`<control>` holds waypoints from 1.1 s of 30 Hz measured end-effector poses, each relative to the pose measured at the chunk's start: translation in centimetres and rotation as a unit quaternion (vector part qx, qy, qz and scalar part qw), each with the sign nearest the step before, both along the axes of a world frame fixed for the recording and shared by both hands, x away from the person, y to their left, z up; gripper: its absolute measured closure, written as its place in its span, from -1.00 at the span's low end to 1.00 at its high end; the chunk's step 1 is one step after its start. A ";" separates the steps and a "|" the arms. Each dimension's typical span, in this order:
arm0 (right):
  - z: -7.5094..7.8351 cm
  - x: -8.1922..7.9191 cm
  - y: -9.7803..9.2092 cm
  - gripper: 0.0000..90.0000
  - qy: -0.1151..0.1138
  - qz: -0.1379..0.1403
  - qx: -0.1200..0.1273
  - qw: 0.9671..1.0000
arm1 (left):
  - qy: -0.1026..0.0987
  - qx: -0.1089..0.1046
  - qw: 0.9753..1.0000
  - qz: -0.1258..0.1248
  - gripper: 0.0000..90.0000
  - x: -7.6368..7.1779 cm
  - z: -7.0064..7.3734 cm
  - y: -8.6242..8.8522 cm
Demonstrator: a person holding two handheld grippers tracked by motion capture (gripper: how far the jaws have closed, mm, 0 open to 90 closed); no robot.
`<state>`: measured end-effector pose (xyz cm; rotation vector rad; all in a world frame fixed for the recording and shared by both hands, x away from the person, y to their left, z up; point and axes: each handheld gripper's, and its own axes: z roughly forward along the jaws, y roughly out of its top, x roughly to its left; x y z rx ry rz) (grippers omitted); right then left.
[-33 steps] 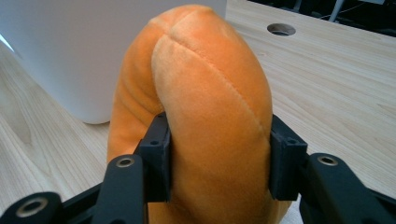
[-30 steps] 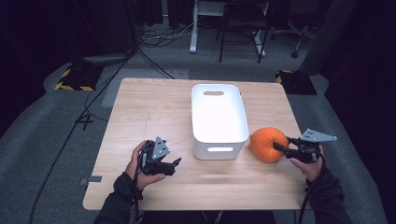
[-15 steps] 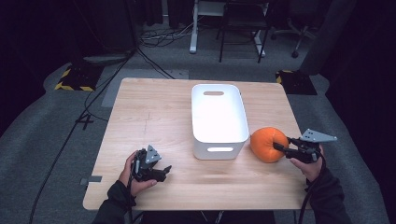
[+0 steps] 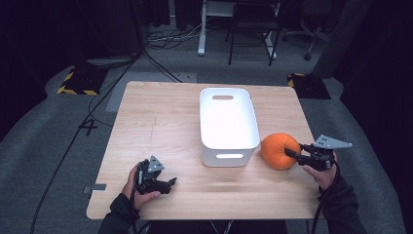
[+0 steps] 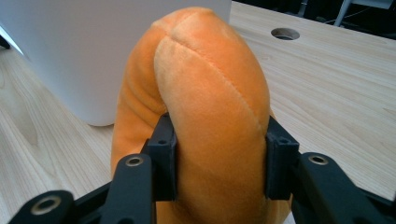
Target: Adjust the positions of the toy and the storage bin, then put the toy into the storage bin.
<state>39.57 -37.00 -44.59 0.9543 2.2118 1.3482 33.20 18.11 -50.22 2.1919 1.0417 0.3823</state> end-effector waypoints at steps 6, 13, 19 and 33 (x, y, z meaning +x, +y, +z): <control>0.3 -0.2 0.1 0.30 -0.009 0.007 0.005 1.000 | -0.002 0.004 1.000 0.004 -0.67 0.1 0.0 -0.1; 0.6 -0.5 0.4 0.32 -0.014 0.006 0.004 1.000 | 0.003 0.003 1.000 0.002 -0.68 0.2 0.0 -0.2; 0.8 -0.7 0.5 0.32 -0.020 0.004 0.005 1.000 | 0.001 0.000 1.000 0.005 -0.68 0.2 0.0 -0.3; 2.3 -1.4 -0.5 0.35 -0.050 -0.013 0.017 0.999 | 0.001 -0.003 1.000 0.005 -0.68 0.2 -0.1 -0.3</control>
